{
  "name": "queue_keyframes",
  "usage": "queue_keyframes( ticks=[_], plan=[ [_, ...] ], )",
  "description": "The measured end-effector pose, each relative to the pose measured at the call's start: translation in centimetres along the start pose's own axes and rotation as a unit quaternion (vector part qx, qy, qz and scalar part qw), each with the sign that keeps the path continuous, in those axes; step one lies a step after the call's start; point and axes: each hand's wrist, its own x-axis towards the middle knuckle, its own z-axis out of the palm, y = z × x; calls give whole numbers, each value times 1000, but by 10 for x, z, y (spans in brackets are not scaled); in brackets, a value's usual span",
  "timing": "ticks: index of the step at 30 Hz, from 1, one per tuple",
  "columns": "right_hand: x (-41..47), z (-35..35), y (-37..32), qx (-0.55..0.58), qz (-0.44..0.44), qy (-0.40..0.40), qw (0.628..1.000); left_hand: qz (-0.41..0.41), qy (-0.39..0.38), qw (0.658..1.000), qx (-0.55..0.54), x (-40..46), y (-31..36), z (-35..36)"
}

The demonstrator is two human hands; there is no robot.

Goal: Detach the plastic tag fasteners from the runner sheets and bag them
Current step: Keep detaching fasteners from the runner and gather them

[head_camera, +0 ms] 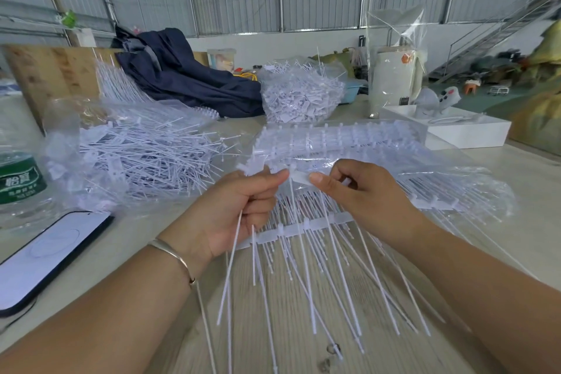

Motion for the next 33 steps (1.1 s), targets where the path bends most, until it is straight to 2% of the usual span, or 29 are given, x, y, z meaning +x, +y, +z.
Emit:
queue_keyframes(
  ticks=[8,11,15,23,27,33],
  plan=[
    [0,0,0,-2,15,-17,1000,-51,75,996,23,2,-6,7],
    [-2,2,0,-4,16,-38,999,-85,75,993,-16,3,-9,7],
    [-2,3,2,-15,13,-45,999,-88,84,992,-47,5,-9,4],
    [-1,-3,2,-30,-4,-49,998,-76,35,996,11,2,-6,3],
    [-1,-7,-3,-42,-39,-66,996,-58,30,997,46,2,-4,0],
    [1,-11,0,-50,-57,-88,993,-43,22,998,45,0,0,-5]
  ],
)
